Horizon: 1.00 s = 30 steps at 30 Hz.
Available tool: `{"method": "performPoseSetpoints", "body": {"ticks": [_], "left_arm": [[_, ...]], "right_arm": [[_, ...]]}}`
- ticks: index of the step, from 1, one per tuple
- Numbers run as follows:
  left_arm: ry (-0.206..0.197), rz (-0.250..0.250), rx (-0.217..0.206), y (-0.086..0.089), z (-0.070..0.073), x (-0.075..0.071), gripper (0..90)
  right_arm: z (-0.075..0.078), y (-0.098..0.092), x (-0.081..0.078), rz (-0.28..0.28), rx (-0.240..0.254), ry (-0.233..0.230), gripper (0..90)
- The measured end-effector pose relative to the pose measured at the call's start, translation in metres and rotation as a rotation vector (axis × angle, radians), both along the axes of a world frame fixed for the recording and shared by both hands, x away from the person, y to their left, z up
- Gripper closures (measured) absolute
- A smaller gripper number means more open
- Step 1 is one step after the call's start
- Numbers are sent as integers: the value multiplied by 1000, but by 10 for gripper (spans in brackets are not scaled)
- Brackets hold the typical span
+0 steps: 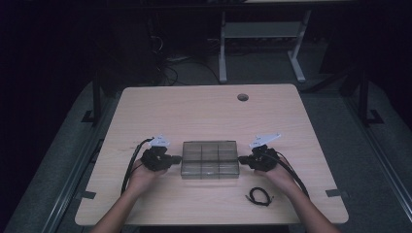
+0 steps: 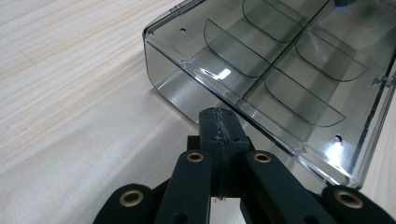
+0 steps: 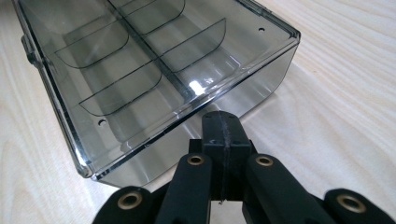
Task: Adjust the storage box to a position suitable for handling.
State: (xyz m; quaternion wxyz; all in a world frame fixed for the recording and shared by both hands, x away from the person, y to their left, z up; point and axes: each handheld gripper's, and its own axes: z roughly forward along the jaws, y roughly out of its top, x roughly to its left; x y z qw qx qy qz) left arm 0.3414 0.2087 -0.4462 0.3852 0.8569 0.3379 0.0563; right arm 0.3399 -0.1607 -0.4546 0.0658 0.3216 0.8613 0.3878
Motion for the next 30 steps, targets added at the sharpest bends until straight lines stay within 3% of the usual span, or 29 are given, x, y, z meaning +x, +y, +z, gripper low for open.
{"method": "performPoseSetpoints", "body": {"ticks": [15, 30], "left_arm": [[16, -14, -17, 4, 0, -27, 900], [24, -33, -23, 4, 0, -45, 900]], "right_arm": [[0, -1, -24, 46, 5, 14, 899], [1, -4, -45, 87, 9, 31, 899]]}}
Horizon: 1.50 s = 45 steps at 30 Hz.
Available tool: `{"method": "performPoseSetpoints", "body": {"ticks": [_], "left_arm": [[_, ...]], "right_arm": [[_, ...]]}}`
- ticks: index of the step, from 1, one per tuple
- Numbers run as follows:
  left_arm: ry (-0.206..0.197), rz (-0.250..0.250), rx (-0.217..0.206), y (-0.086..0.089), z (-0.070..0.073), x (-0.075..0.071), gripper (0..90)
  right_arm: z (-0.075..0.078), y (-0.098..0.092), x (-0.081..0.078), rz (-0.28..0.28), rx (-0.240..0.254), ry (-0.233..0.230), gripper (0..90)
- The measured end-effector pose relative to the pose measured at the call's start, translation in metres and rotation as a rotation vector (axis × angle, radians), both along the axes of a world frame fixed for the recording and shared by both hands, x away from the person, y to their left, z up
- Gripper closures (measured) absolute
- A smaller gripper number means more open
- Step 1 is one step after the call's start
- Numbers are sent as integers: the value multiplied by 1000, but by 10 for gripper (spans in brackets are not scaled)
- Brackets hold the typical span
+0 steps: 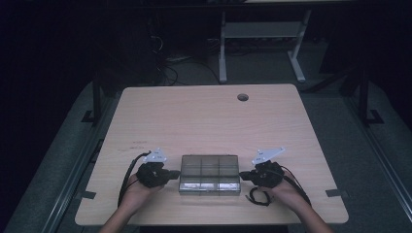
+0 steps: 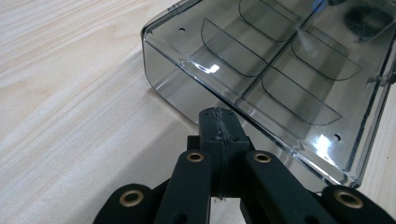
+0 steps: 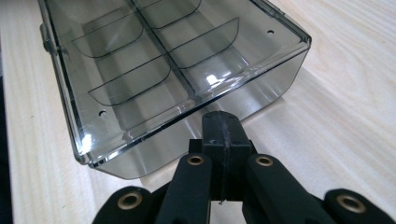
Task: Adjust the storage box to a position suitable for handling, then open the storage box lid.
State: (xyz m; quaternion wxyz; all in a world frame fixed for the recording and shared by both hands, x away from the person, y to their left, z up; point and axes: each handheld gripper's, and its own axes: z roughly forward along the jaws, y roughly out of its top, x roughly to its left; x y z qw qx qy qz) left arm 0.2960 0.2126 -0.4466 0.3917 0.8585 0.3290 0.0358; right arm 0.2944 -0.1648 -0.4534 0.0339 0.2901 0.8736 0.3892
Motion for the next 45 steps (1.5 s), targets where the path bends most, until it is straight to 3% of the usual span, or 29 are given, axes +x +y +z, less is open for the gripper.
{"method": "performPoseSetpoints", "body": {"ticks": [14, 19, 20, 27, 39, 45], "left_arm": [[6, -1, -22, 1, 0, -9, 900], [-2, 0, 0, 1, 1, -7, 900], [-14, -6, 21, 3, 2, -8, 900], [-13, 0, 5, 7, 5, -14, 900], [-13, 17, -40, 11, 8, -55, 900], [-18, 14, -51, 10, 9, -63, 900]], "right_arm": [[-2, -3, -3, 16, 11, -11, 899], [-2, -3, -1, 17, 6, -15, 898], [-2, -4, -1, 15, 10, -15, 898], [2, -18, -5, -18, 49, -12, 898], [11, -27, -47, -38, 87, -43, 897], [11, -22, -52, -1, 87, -44, 898]]}}
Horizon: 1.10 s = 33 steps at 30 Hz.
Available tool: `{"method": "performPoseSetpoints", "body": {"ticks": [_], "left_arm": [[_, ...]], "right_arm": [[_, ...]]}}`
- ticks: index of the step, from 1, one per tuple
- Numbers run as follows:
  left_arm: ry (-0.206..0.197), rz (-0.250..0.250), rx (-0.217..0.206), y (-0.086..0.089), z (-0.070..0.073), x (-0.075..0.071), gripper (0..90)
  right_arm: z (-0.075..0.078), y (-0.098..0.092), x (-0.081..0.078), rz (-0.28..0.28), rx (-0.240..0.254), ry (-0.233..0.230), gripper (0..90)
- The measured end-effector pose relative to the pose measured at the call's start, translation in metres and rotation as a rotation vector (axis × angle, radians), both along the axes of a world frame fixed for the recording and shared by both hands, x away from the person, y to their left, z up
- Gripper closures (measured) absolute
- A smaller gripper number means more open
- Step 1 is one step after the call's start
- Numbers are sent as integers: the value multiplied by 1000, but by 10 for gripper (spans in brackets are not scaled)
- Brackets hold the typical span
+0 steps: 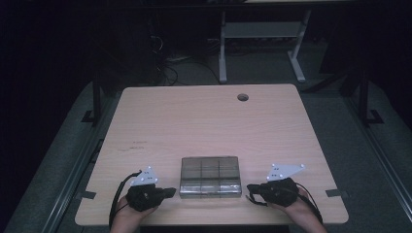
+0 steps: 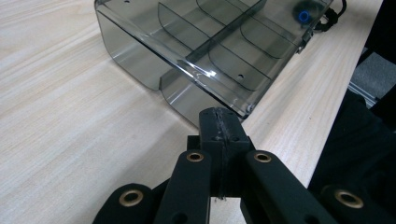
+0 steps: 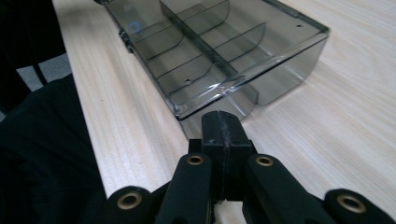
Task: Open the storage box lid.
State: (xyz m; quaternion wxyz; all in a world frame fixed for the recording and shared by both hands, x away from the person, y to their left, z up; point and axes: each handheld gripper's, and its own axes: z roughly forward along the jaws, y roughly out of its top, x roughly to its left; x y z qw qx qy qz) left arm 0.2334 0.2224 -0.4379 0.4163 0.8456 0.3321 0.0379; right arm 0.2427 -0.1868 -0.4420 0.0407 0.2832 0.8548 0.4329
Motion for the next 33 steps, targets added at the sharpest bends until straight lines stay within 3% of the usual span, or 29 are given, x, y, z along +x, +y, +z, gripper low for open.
{"method": "performPoseSetpoints", "body": {"ticks": [13, 33], "left_arm": [[-5, -28, 16, -1, -1, 3, 899], [2, -62, 34, -7, -3, 1, 899]], "right_arm": [[-6, 11, -2, 79, -22, 31, 898], [-7, 12, -1, 84, -10, 40, 898]]}}
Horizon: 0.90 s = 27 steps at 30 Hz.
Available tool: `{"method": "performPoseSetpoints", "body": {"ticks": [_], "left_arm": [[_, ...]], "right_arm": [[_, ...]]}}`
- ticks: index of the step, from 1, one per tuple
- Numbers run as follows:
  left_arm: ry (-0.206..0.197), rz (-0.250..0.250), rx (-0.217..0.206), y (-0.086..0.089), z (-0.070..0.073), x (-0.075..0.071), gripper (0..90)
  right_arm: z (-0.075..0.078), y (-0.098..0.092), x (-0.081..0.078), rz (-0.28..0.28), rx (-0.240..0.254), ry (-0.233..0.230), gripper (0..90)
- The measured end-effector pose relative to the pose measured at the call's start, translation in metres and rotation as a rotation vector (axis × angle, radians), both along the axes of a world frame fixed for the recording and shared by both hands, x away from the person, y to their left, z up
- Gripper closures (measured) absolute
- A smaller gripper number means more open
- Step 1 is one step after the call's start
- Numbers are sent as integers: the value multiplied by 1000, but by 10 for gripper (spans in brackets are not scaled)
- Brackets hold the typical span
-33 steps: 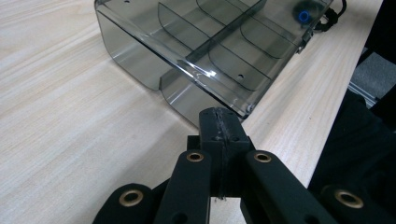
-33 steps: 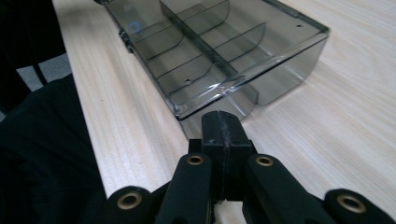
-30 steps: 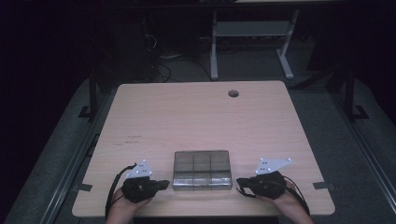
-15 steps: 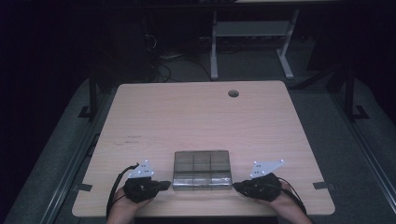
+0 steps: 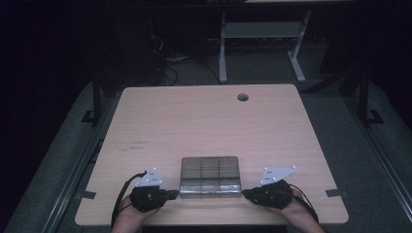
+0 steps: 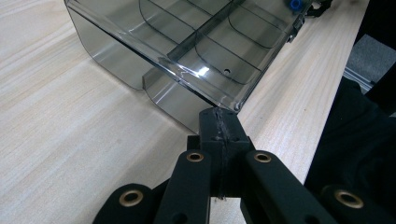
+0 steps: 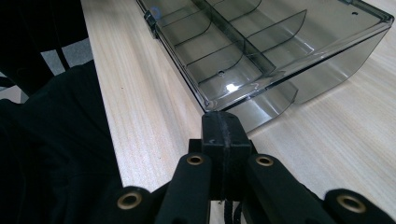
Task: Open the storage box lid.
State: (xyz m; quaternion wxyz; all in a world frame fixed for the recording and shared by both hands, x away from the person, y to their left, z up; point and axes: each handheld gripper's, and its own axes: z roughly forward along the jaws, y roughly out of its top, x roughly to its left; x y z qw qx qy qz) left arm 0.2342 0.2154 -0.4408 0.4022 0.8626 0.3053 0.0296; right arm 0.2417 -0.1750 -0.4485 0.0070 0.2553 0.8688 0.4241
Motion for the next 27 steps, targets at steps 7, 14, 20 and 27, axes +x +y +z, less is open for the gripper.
{"method": "performPoseSetpoints", "body": {"ticks": [7, 14, 20, 27], "left_arm": [[-1, -4, -4, 0, 0, 0, 899], [-9, -25, -28, -1, 1, 0, 899], [-10, -24, -30, -1, 1, 0, 899], [-20, -22, -42, 0, 3, 0, 899]], "right_arm": [[0, 0, 0, 2, -2, -13, 898], [2, 5, -2, 23, 9, -32, 898], [1, 4, -2, 12, 8, -42, 898], [3, 1, -1, -12, 23, -60, 898]]}}
